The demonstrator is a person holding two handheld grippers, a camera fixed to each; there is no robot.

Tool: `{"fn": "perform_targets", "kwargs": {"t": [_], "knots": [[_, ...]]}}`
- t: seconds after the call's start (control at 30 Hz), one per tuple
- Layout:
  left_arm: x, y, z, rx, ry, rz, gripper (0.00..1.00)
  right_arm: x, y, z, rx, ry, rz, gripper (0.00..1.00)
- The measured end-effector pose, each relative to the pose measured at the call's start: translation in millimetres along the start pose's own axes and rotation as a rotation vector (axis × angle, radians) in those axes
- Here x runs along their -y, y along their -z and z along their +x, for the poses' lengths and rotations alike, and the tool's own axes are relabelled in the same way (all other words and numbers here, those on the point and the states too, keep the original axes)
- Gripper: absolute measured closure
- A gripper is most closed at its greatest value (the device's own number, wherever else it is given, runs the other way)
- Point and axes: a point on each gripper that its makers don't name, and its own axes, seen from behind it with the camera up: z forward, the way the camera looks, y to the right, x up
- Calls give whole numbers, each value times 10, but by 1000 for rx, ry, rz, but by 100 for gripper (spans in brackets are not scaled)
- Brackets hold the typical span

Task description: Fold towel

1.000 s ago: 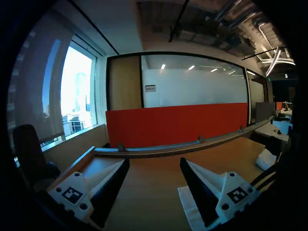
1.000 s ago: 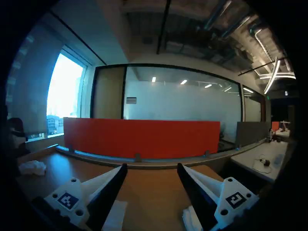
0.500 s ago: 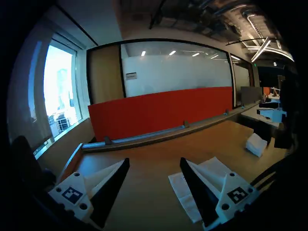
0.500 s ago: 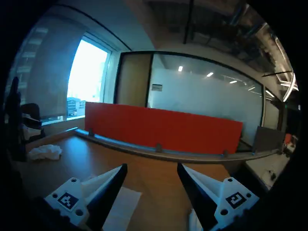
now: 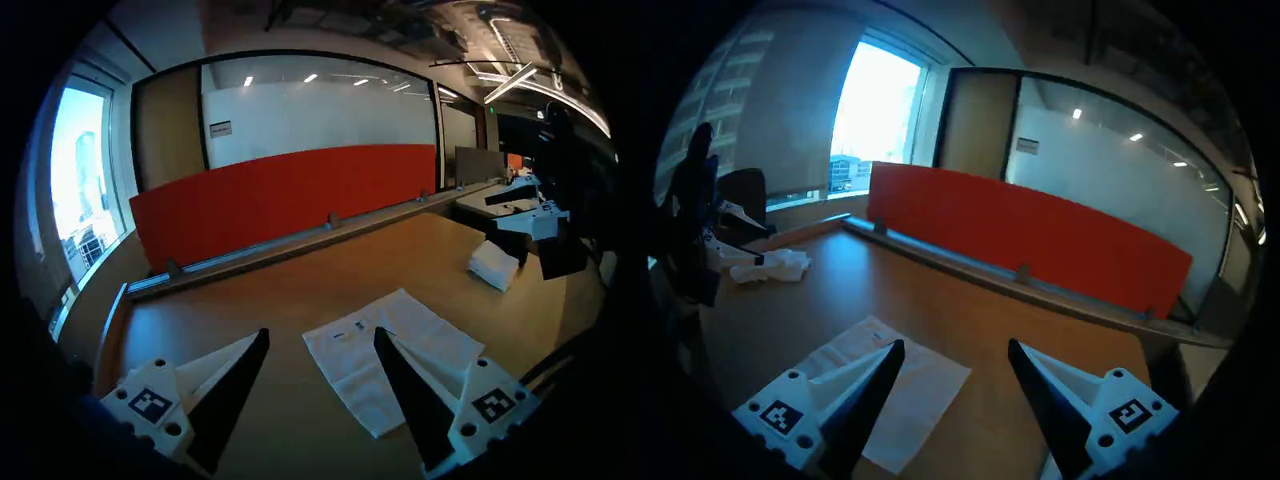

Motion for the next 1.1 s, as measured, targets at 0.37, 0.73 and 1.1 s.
{"fn": "perform_targets", "kwargs": {"t": [0.37,0.73,1.1], "knots": [[-234,-160,-404,80,1,-55,3,258,-93,-383,87,33,87,0],[-402,-315,-910,167,15,-87,3,434,-174,-946,176,38,135,0],[-559,-480,-1412,258,6,-126,3,611,-262,-1476,266,44,172,0]]}}
